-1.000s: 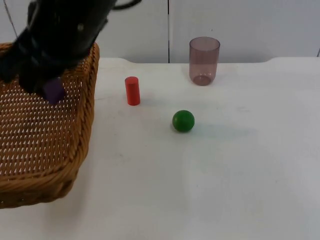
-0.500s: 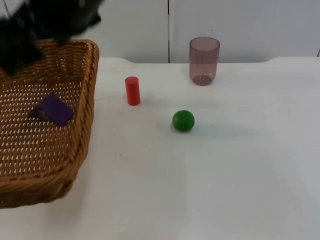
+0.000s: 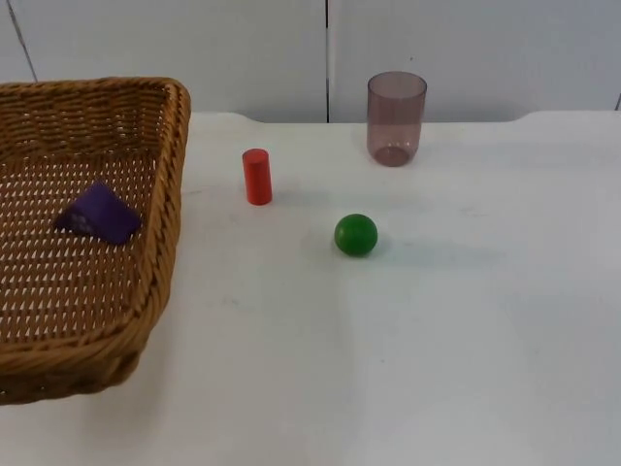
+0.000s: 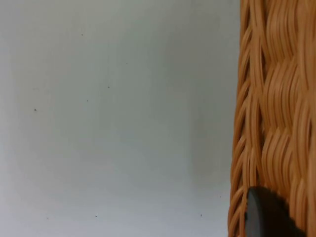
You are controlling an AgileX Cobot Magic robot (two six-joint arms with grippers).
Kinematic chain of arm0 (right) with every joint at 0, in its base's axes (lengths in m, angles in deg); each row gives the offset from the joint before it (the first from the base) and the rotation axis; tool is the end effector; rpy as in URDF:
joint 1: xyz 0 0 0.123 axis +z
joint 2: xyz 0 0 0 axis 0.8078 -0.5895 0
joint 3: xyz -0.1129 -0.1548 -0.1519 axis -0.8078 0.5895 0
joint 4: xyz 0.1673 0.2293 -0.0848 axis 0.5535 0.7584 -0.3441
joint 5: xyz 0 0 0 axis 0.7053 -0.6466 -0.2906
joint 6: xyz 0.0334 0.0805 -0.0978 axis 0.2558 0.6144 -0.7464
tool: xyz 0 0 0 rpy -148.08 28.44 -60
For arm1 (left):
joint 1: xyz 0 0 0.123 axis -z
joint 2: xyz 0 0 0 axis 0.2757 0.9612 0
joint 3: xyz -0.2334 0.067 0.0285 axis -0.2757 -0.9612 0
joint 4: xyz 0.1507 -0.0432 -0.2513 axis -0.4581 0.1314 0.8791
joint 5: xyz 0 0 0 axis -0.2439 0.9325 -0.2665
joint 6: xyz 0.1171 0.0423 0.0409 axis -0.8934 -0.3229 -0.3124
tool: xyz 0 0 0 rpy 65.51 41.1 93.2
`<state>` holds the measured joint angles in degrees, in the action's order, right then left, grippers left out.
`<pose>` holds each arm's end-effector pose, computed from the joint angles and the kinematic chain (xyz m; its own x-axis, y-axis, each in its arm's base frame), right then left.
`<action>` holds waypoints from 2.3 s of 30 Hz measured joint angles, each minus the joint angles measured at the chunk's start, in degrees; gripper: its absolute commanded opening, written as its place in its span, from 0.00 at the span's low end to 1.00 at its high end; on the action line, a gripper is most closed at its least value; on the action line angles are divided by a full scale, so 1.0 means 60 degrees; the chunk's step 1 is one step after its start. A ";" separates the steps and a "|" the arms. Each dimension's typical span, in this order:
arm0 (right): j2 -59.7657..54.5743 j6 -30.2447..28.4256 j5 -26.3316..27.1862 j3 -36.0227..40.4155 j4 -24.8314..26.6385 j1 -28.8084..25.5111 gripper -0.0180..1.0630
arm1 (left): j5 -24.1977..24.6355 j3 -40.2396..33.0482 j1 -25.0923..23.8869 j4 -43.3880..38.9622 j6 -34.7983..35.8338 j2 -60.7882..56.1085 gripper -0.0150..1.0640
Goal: Pick up the basket with the left hand and place the triangular block into the basket with the right hand.
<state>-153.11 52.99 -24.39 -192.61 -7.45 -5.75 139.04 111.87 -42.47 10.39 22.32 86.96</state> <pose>0.3068 0.3717 0.3864 -0.2167 -0.5252 -0.8229 -0.8759 0.4768 -0.0736 0.2834 0.0579 0.0985 -0.9236 -0.2928 -0.2474 -0.1258 0.8412 -0.5259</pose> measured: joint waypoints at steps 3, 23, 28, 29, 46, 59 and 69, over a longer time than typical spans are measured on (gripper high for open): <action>0.0808 0.0022 0.0395 0.1269 -0.0021 -0.0108 0.77 | 0.0000 0.0000 0.0000 0.0000 0.0000 0.0000 0.01; 0.8135 0.0793 0.4391 0.9415 -0.0195 -0.0130 0.77 | -0.2241 -0.0060 0.2583 0.0274 0.0745 0.0535 0.01; 0.9131 0.0793 0.4010 0.9562 -0.0408 -0.0130 0.77 | -0.3039 -0.0584 0.2627 0.0698 0.0077 0.1326 0.01; 0.9287 0.0793 0.3881 0.9568 -0.0426 -0.0130 0.77 | -0.3299 -0.0751 0.2627 0.0954 -0.0243 0.1523 0.01; 0.9538 0.0793 0.3311 0.9617 -0.0470 -0.0130 0.77 | -0.4625 -0.1098 0.2627 0.3064 -0.2579 0.3261 0.46; 0.9573 0.0793 0.3311 0.9617 -0.0654 -0.0130 0.77 | -0.5783 -0.1115 0.2562 0.2706 -0.2956 0.0890 0.96; 0.9592 0.0793 0.3329 0.9617 -0.0684 -0.0130 0.77 | -0.5704 -0.1133 0.2525 0.2522 -0.2978 -0.3449 0.96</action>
<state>-95.56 57.75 -4.42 -134.91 -11.56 -6.53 104.82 105.07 -27.32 25.52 4.46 66.27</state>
